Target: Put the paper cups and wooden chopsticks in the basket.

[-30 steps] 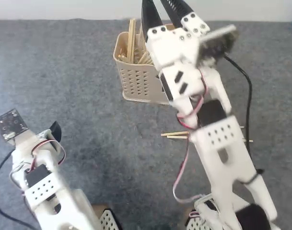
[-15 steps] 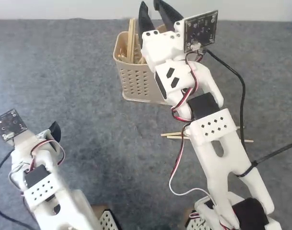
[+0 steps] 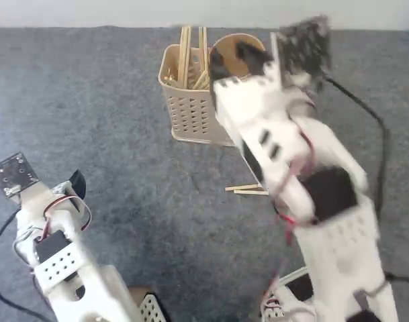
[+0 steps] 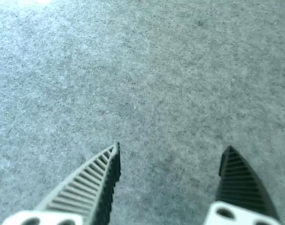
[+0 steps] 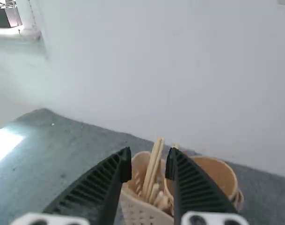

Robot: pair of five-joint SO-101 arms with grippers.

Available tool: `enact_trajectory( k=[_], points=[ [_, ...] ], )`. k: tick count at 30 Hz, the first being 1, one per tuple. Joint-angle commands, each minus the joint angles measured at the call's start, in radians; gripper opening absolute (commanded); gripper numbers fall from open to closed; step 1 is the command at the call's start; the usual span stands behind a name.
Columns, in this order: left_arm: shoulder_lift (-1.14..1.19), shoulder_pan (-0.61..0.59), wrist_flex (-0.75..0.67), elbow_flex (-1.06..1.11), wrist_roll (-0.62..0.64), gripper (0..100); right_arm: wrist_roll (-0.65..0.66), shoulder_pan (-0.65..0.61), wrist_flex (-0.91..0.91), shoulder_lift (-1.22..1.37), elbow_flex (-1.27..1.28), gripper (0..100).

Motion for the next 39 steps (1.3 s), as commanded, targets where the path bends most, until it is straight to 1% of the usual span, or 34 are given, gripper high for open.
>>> enact_trajectory(
  k=[1, 3, 7, 13, 16, 18, 25, 27, 30, 33, 35, 39],
  points=[
    [-0.017, -0.002, -0.028, -0.007, -0.014, 32, -0.005, -0.005, 0.275, -0.160, -0.084, 13.7],
    [-0.017, -0.002, -0.028, -0.007, -0.014, 32, 0.002, -0.005, 0.378, -0.214, -0.084, 13.6],
    [-0.017, -0.002, -0.028, -0.005, -0.014, 32, 0.117, -0.005, 0.599, -0.292, -0.084, 13.6],
    [-0.017, -0.002, -0.025, -0.005, -0.014, 32, 0.198, -0.005, 0.878, -0.298, -0.083, 13.6],
    [-0.017, -0.002, -0.023, -0.005, -0.014, 32, 0.236, 0.016, 0.906, -0.300, -0.037, 13.6],
    [-0.017, -0.002, -0.023, -0.005, -0.014, 32, 0.279, 0.093, 0.903, -0.303, 0.026, 13.6],
    [-0.017, -0.002, -0.023, -0.005, -0.014, 32, 0.545, 0.349, 0.835, -0.295, 0.282, 13.6],
    [-0.017, -0.002, -0.023, -0.005, -0.014, 32, 0.624, 0.401, 0.808, -0.295, 0.364, 13.7],
    [-0.017, -0.002, -0.023, -0.005, -0.014, 32, 0.709, 0.456, 0.733, -0.295, 0.496, 14.0],
    [-0.017, -0.002, -0.023, -0.005, -0.012, 32, 0.792, 0.496, 0.601, -0.288, 0.644, 14.0],
    [-0.017, -0.002, -0.023, -0.005, -0.012, 32, 0.839, 0.512, 0.481, -0.285, 0.750, 14.0],
    [-0.017, -0.002, -0.023, -0.005, -0.012, 32, 0.942, 0.529, 0.133, -0.285, 0.965, 14.0]
  ],
)
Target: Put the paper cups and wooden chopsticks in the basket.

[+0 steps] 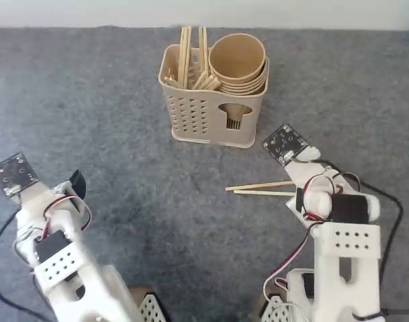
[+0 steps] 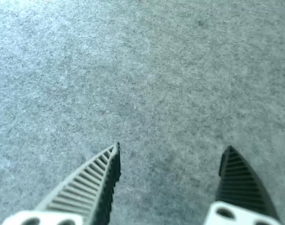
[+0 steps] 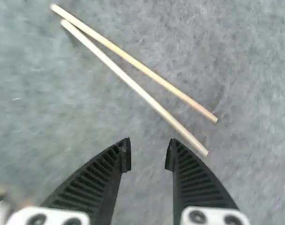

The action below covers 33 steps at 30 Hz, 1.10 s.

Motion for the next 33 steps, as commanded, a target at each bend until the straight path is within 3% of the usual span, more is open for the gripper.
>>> enact_trajectory(
  k=[1, 4, 6, 12, 22, 33],
  points=[
    [-0.017, 0.000, -0.023, -0.005, -0.012, 32, 0.143, 0.027, -0.410, 0.002, 0.210, 14.0],
    [-0.017, 0.000, -0.023, -0.005, -0.012, 32, 0.238, 0.027, -0.604, 0.004, 0.313, 14.0],
    [-0.017, 0.000, -0.023, -0.005, -0.012, 32, 0.264, 0.024, -0.639, 0.004, 0.334, 13.7],
    [-0.017, 0.000, -0.023, -0.005, -0.012, 32, 0.272, 0.022, -0.625, 0.081, 0.311, 13.6],
    [-0.017, 0.000, -0.023, -0.005, -0.014, 32, 0.267, 0.024, -0.621, 0.552, 0.034, 13.7],
    [-0.017, 0.000, -0.026, -0.005, -0.011, 32, 0.272, 0.025, -0.627, 0.849, -0.149, 13.7]
  ],
)
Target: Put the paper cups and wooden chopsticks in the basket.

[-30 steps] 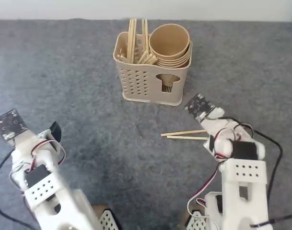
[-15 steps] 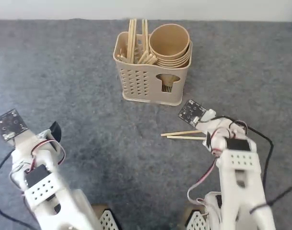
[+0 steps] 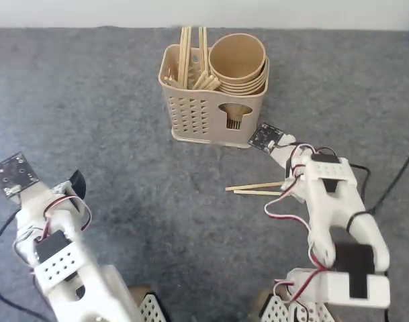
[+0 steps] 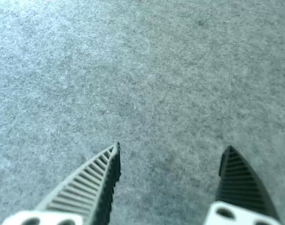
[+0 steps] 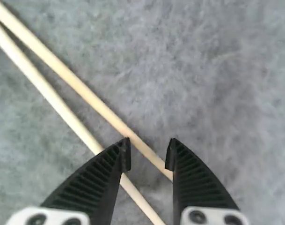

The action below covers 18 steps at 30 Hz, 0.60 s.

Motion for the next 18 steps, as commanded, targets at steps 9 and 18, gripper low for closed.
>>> enact_trajectory(
  k=[9, 18],
  points=[
    [-0.017, 0.002, -0.026, -0.005, -0.011, 32, 0.012, 0.015, -0.005, 0.157, -0.164, 0.9],
    [-0.017, 0.002, -0.026, -0.005, -0.011, 32, 0.015, 0.002, 0.257, 0.005, -0.184, 0.9]
  ],
)
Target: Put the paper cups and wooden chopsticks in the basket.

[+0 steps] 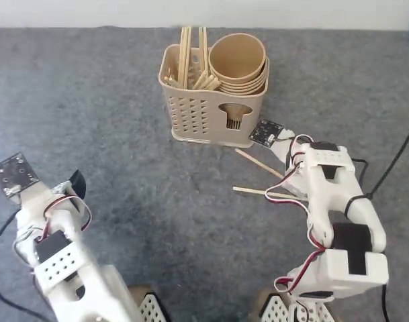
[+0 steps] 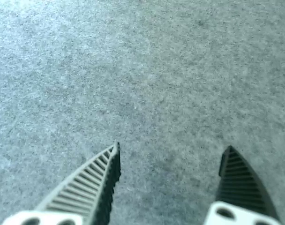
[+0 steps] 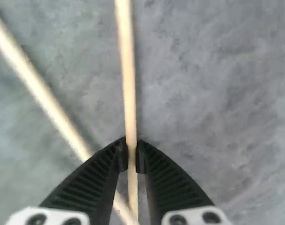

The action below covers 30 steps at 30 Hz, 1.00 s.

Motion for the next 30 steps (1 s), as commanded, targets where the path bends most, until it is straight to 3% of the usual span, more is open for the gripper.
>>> enact_trajectory(
  k=[1, 10, 21, 24, 30],
  points=[
    [-0.017, 0.002, -0.026, -0.005, -0.011, 32, 0.021, -0.010, 0.183, -0.196, -0.034, 0.9],
    [-0.017, 0.002, -0.026, -0.005, -0.011, 32, 0.147, -0.125, 0.561, -0.762, 0.002, 0.9],
    [-0.017, 0.002, -0.026, -0.005, -0.012, 32, 0.135, -0.323, 0.602, -1.214, 0.014, 0.9],
    [-0.017, 0.002, -0.026, -0.005, -0.012, 32, -0.011, -0.367, 0.490, -1.254, 0.017, 0.9],
    [-0.017, 0.002, -0.026, -0.005, -0.012, 32, -0.483, -0.421, 0.173, -1.265, 0.021, 0.9]
  ],
)
